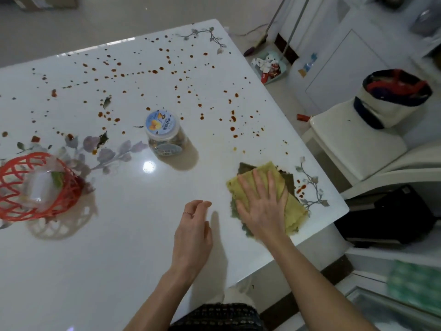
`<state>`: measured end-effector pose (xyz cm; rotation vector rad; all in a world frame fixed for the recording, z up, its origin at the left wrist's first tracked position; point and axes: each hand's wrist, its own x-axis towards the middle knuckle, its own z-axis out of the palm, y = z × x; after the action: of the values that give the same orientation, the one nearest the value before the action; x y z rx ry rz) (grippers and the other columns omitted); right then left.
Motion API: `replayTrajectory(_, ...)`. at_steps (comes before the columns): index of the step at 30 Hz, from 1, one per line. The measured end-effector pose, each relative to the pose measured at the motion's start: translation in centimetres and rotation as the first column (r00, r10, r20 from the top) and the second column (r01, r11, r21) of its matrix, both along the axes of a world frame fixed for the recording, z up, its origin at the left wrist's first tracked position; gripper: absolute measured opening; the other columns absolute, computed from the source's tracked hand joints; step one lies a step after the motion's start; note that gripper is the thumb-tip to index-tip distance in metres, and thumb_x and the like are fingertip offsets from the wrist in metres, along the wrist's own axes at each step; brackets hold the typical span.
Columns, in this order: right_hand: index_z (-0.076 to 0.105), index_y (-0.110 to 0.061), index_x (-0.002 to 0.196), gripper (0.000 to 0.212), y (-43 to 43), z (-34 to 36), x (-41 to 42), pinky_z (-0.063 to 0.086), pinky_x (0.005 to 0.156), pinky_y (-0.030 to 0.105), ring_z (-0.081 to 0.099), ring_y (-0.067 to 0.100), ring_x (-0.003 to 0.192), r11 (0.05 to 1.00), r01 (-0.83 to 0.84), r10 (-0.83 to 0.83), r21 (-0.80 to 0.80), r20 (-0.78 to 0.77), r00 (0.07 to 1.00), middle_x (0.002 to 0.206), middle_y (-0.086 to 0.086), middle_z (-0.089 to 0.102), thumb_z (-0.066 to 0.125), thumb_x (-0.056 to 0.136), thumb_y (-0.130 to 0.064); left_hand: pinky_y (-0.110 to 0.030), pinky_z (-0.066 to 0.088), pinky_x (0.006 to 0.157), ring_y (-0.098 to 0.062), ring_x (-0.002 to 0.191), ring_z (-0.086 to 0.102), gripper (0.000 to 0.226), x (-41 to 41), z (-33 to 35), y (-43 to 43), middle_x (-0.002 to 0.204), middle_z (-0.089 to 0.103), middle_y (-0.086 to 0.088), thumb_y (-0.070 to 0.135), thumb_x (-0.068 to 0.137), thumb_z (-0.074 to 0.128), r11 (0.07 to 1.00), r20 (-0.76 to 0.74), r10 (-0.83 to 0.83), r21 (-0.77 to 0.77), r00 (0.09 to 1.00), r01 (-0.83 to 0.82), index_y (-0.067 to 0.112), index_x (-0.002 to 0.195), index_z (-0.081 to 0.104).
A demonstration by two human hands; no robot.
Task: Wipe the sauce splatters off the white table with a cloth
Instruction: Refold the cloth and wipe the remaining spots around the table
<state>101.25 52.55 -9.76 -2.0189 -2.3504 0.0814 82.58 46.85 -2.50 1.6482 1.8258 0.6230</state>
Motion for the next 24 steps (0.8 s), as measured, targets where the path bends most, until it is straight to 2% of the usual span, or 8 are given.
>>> replayTrajectory(2,0.025,-0.037,0.156,0.066,1.4,-0.2,0.8,0.017,0.111,0.070,0.012,0.034,0.152,0.997,0.080,-0.080,-0.010,0.010,0.997,0.165,0.003,0.021,0.028,0.095,-0.061,-0.023,0.043,0.083,-0.018,0.102,0.053,0.048,0.8,0.0,-0.2,0.128,0.045,-0.005,-0.007,0.079,0.049,1.000,-0.020,-0.005,0.002,1.000,0.005,0.011,0.124,0.051)
replayTrajectory(4,0.019,-0.036,0.158,0.067,-0.2,-0.2,0.7,0.012,0.113,0.069,0.008,0.035,0.152,0.997,0.074,-0.074,-0.008,0.009,0.997,0.166,0.004,0.015,0.026,0.096,-0.062,-0.022,0.042,0.083,-0.019,0.103,0.053,0.048,1.8,-0.1,-0.5,0.129,0.045,-0.005,-0.007,0.079,0.049,1.000,-0.029,0.010,-0.011,1.000,-0.011,0.011,0.124,0.051)
replayTrajectory(7,0.018,-0.036,0.158,0.068,-5.2,0.2,1.6,0.007,0.114,0.068,0.006,0.035,0.152,0.997,-0.080,0.079,-0.009,-0.022,0.997,0.167,0.004,0.011,0.031,0.096,-0.061,-0.024,0.043,0.088,-0.019,0.109,0.052,0.049,4.1,-0.2,-1.0,0.132,0.044,-0.004,-0.006,0.080,0.049,0.998,-0.044,0.052,-0.034,0.998,-0.053,0.012,0.126,0.049)
replayTrajectory(10,0.027,-0.040,0.155,0.065,-5.2,0.4,4.8,0.015,0.113,0.070,0.011,0.033,0.152,0.972,-0.233,0.233,-0.008,-0.042,0.972,0.166,0.000,0.017,0.037,0.095,-0.060,-0.031,0.045,0.092,-0.021,0.115,0.050,0.052,6.1,-0.3,-1.3,0.136,0.042,-0.006,-0.005,0.081,0.049,0.998,-0.069,0.042,-0.043,0.997,-0.045,0.012,0.130,0.046)
replayTrajectory(14,0.029,-0.040,0.154,0.064,0.5,0.3,8.5,0.015,0.112,0.071,0.010,0.032,0.152,0.993,-0.110,0.109,-0.049,-0.015,0.994,0.165,0.000,0.019,0.029,0.094,-0.061,-0.036,0.045,0.093,-0.026,0.118,0.048,0.054,8.3,-0.2,-1.3,0.137,0.041,-0.009,-0.006,0.080,0.049,0.996,-0.122,0.067,-0.044,0.990,-0.072,0.010,0.131,0.045)
replayTrajectory(17,0.032,-0.037,0.154,0.064,0.1,0.3,8.6,0.016,0.111,0.071,0.015,0.036,0.151,0.998,-0.057,0.056,-0.024,-0.040,0.998,0.164,0.004,0.023,0.030,0.094,-0.060,-0.037,0.044,0.094,-0.026,0.119,0.047,0.053,9.8,-0.1,-1.7,0.137,0.042,-0.009,-0.007,0.080,0.048,0.991,-0.146,0.111,-0.054,0.983,-0.120,0.009,0.131,0.045)
replayTrajectory(22,0.029,-0.041,0.154,0.063,-3.6,0.0,11.8,0.017,0.111,0.073,0.011,0.032,0.152,0.929,-0.370,0.369,-0.008,-0.062,0.927,0.166,-0.001,0.017,0.036,0.095,-0.060,-0.034,0.042,0.096,-0.025,0.119,0.047,0.053,12.1,-0.2,-1.7,0.137,0.042,-0.009,-0.007,0.081,0.047,0.985,-0.143,0.154,-0.050,0.978,-0.163,0.010,0.131,0.046)
replayTrajectory(24,0.027,-0.042,0.154,0.063,-1.2,-0.1,14.1,0.019,0.110,0.074,0.011,0.031,0.153,0.925,-0.380,0.379,-0.013,-0.048,0.924,0.166,-0.002,0.015,0.035,0.094,-0.061,-0.034,0.042,0.096,-0.025,0.119,0.047,0.053,12.8,-0.1,-1.6,0.137,0.042,-0.009,-0.007,0.081,0.047,0.984,-0.147,0.167,-0.045,0.975,-0.175,0.009,0.131,0.046)
